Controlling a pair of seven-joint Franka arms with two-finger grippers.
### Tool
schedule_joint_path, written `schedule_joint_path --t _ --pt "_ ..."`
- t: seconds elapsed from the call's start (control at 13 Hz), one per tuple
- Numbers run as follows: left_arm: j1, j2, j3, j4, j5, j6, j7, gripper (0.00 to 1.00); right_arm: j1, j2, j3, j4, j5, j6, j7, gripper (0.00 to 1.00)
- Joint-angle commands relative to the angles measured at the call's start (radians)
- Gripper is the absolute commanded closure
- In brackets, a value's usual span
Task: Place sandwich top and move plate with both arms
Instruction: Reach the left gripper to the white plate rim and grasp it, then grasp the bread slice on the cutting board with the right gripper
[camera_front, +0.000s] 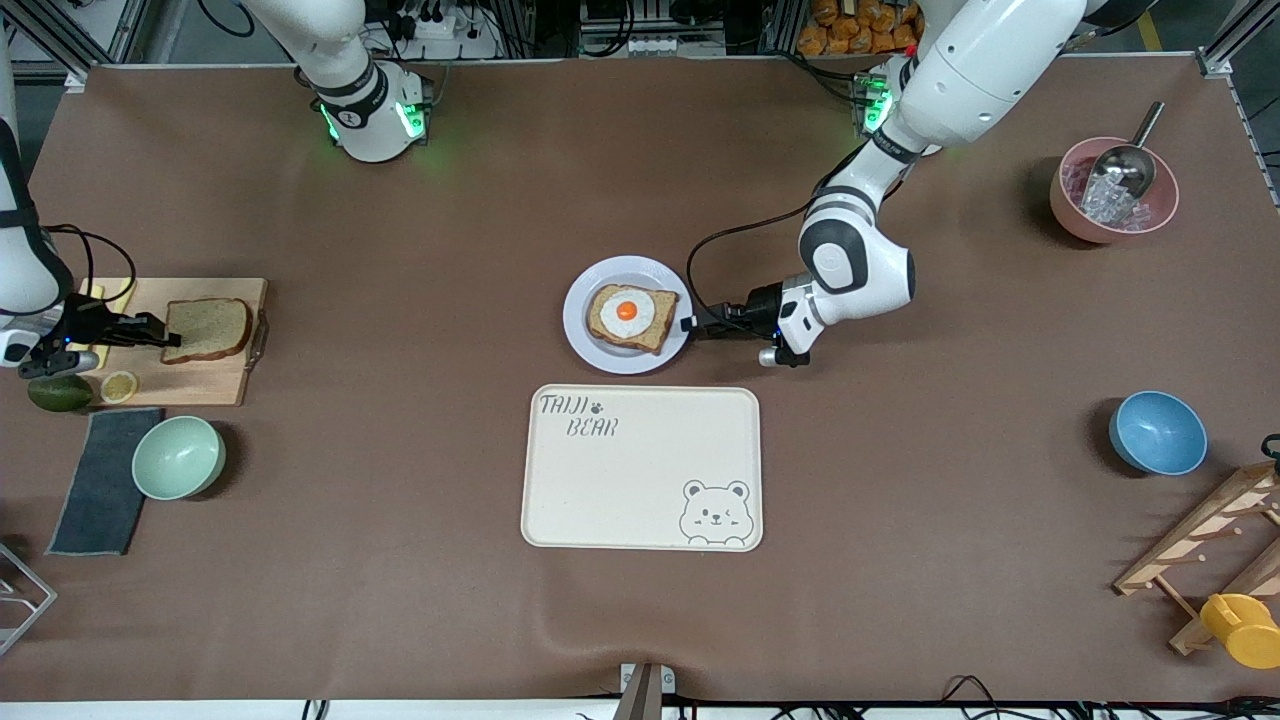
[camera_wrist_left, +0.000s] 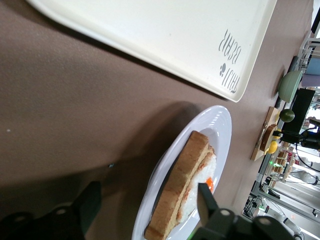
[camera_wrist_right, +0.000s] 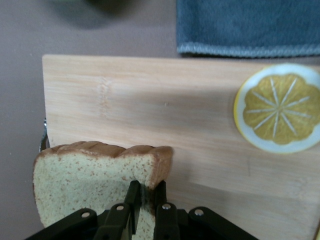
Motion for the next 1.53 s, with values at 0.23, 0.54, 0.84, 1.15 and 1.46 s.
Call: schedule_joint_path --t 0.23,0.54,0.84,1.15,1.46 --pt "0.049 -0.019 -0.007 0.007 -0.027 0.006 0.025 0.19 -0.001 0.009 0.015 0.063 0.045 -0.072 0.011 1.0" --pt "0.051 -0.024 -0.007 0.007 -0.027 0.003 0.019 0.29 0.024 0.002 0.016 0.125 0.088 -0.167 0.054 1.0" --pt "0.074 -0.042 -0.008 0.001 -0.028 -0.006 0.011 0.33 0.082 -0.002 0.018 0.244 0.116 -0.37 0.166 1.0" --pt "0.078 -0.05 -0.008 0.003 -0.028 -0.009 0.009 0.35 0.209 -0.018 0.018 0.246 0.192 -0.418 0.224 1.0" --pt "0.095 -0.056 -0.008 -0.002 -0.028 -0.043 0.009 0.35 0.373 -0.051 0.021 0.238 0.269 -0.456 0.345 1.0"
